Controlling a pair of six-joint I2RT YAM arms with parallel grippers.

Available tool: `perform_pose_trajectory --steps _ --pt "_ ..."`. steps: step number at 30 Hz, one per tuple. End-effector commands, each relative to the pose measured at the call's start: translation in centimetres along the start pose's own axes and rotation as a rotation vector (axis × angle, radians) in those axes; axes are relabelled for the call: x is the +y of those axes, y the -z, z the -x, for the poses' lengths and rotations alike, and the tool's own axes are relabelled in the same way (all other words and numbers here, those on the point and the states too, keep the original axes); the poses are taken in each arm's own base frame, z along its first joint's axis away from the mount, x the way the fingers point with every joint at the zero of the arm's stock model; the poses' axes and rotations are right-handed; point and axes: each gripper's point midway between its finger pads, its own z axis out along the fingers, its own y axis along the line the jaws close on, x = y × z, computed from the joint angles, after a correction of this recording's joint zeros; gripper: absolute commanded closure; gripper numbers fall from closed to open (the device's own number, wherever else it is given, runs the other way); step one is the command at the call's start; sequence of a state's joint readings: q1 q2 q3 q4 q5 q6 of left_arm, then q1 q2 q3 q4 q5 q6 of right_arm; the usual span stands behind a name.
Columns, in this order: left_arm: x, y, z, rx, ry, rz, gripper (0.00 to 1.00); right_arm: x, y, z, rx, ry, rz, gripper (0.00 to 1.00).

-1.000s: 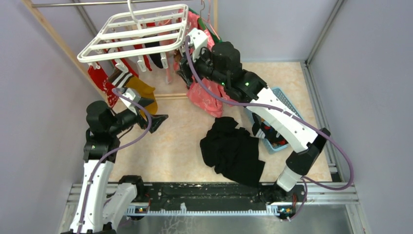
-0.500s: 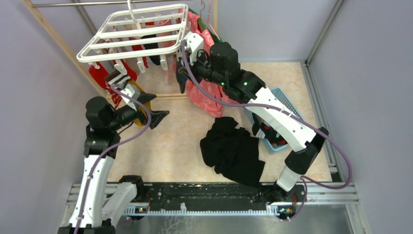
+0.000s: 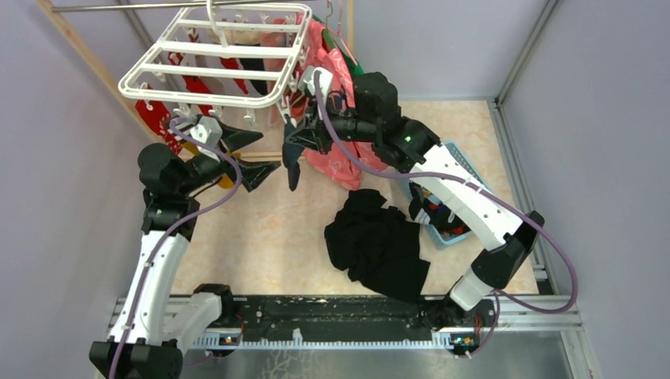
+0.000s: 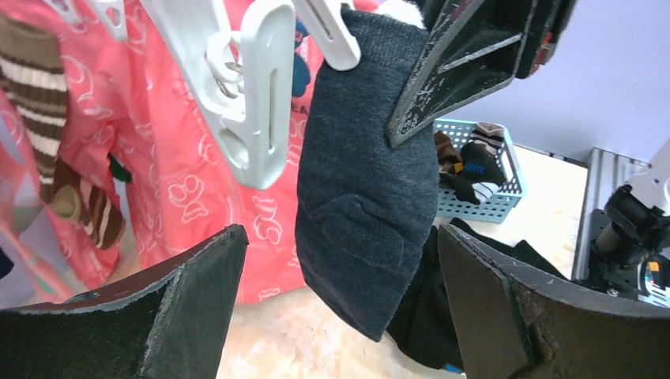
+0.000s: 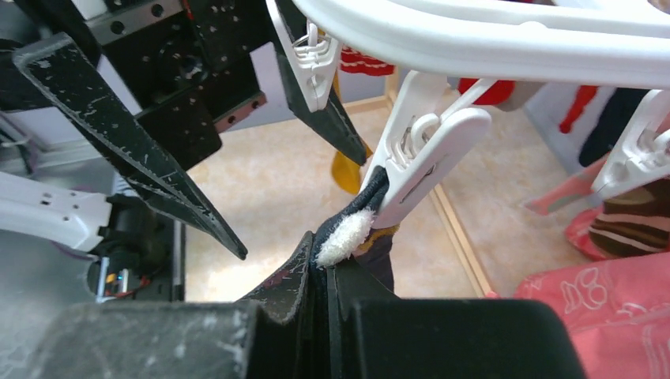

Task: Remove the socks clipped to the hanger
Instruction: Remove the sock from the hanger.

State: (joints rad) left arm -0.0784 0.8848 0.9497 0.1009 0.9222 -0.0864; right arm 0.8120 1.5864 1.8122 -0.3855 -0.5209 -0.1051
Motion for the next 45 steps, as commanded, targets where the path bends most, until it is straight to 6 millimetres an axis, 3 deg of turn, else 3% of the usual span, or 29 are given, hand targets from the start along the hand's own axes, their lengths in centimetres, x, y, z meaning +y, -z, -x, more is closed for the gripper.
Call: perform_pose_trajectory --steps 1,11,15,16,19,23,26,30,36,45 --pt "-1.8 -0.9 2.5 -0.077 -0.084 -0.117 0.03 2.5 2.1 3.5 -0.115 -0.023 0.143 1.0" --pt "-3.7 -3.0 0.5 -0.062 -0.085 -0.242 0.02 3.9 1.7 3.5 -0.125 -0.097 0.253 1.0" --pt "-3.0 -3.6 0.0 -0.055 -0.068 -0.213 0.12 4.0 1.5 3.4 -0.123 -0.115 0.268 1.0" --pt "-2.8 -3.7 -0.2 -0.057 -0.053 -0.203 0.26 3.9 1.4 3.3 -0.122 -0.123 0.262 1.0" --pt "-2.8 -3.7 -0.7 -0.057 -0.043 -0.192 0.48 3.0 1.1 3.2 -0.118 -0.137 0.209 1.0" --pt "-2.7 -3.5 -1.0 -0.058 -0.041 -0.171 0.78 0.3 0.8 3.2 -0.109 -0.152 0.049 1.0" --pt "-2.5 -3.6 -0.8 -0.055 -0.035 -0.16 0.99 -1.2 0.8 3.3 -0.101 -0.143 -0.033 0.87" --pt "-2.3 -4.0 -0.5 -0.044 -0.034 -0.144 1.0 -2.1 0.5 3.8 -0.087 -0.106 -0.123 0.69" --pt "-1.8 -4.1 -0.7 -0.033 -0.032 -0.121 1.0 -2.0 -0.5 5.1 -0.08 -0.066 -0.178 0.51" --pt "-2.0 -4.1 -0.8 -0.03 -0.028 -0.125 1.0 -3.3 -1.2 7.0 -0.109 -0.056 -0.24 0.44"
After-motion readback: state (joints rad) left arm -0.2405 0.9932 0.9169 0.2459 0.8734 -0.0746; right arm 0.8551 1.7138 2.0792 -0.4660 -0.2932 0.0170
